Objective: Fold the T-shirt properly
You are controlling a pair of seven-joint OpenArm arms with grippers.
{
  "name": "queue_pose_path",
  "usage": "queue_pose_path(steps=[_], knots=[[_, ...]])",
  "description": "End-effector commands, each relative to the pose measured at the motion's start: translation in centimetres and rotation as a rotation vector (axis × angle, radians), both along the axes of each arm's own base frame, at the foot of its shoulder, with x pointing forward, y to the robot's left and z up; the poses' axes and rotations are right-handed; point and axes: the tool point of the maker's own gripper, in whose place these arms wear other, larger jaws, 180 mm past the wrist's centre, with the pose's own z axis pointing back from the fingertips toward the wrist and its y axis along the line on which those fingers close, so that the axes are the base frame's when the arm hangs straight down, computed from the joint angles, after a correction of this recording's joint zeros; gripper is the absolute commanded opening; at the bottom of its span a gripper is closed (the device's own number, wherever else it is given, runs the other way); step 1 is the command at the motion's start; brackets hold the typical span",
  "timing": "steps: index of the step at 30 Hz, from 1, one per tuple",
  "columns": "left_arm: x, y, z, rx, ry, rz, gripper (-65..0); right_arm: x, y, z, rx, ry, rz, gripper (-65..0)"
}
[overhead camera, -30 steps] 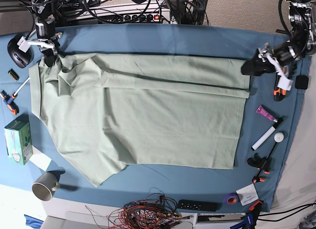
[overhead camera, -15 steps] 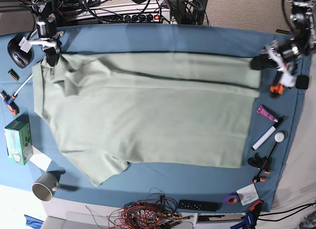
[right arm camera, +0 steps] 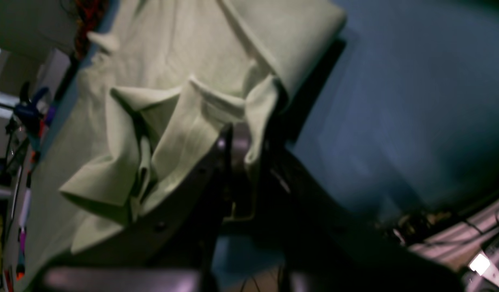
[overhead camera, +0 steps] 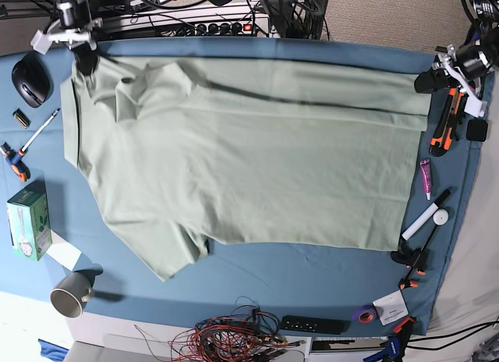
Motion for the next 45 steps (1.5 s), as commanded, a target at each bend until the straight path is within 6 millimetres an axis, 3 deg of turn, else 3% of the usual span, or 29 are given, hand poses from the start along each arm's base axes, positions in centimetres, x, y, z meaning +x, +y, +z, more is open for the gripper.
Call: queue_pose_path(steps=[1,6,13,21,22,23,24,26,31,35,39,42,45], knots=[[-2.5,1.0,-1.5,0.074,0.120,-0.047,-65.0,-2.4,-0.4,-1.5,-0.004,0.124,-0.004,-65.0],[-3.8,1.0,-2.0,0.072,0.156,-0.053,-65.0,-4.3,-0.5,-1.7,-0.004,0.161,-0.009,-65.0],[-5.4,0.9,-2.4,0.068,0.191,-0.054,-65.0,-4.2,-0.7,-1.6,-0.011,0.157,-0.011,-65.0],[-5.3,0.7,-2.2,0.069,0.170,-0.080,-65.0,-3.8,-1.6,-1.0,-0.042,0.154,0.007,-65.0],[-5.3,0.6,-2.1,0.070,0.159,-0.095,-55.3,-3.6,-1.3,-0.8,-0.051,0.141,0.032,-65.0],[-5.3,0.6,-2.1,0.069,0.158,-0.095,-43.5,-3.5,-1.1,-0.7,-0.062,0.134,0.051,-62.9],[-5.3,0.6,-2.1,0.070,0.159,-0.095,-34.1,-3.6,-1.2,-0.7,-0.069,0.134,0.048,-52.2],[-5.4,1.0,-2.4,0.086,0.180,-0.080,-31.2,-3.5,-1.5,-0.5,-0.079,0.121,0.039,-33.1],[-4.6,3.2,-1.5,0.147,0.145,-0.031,-31.4,-3.7,-2.3,1.0,-0.114,0.090,0.019,-31.1],[-2.8,6.2,1.5,0.216,0.054,0.026,-31.6,-3.9,-5.1,6.1,-0.277,0.055,-0.003,-31.1],[-0.9,7.9,5.3,0.252,-0.055,0.026,-33.8,-3.5,-6.7,14.4,-0.549,0.009,0.012,-31.1],[0.9,7.4,8.2,0.274,-0.148,-0.024,-36.7,-1.3,-5.1,21.5,-0.767,-0.093,0.057,-31.1],[4.0,8.4,11.9,0.493,-0.242,-0.109,-36.7,2.1,-0.8,26.6,-0.956,-0.193,0.156,-31.1]])
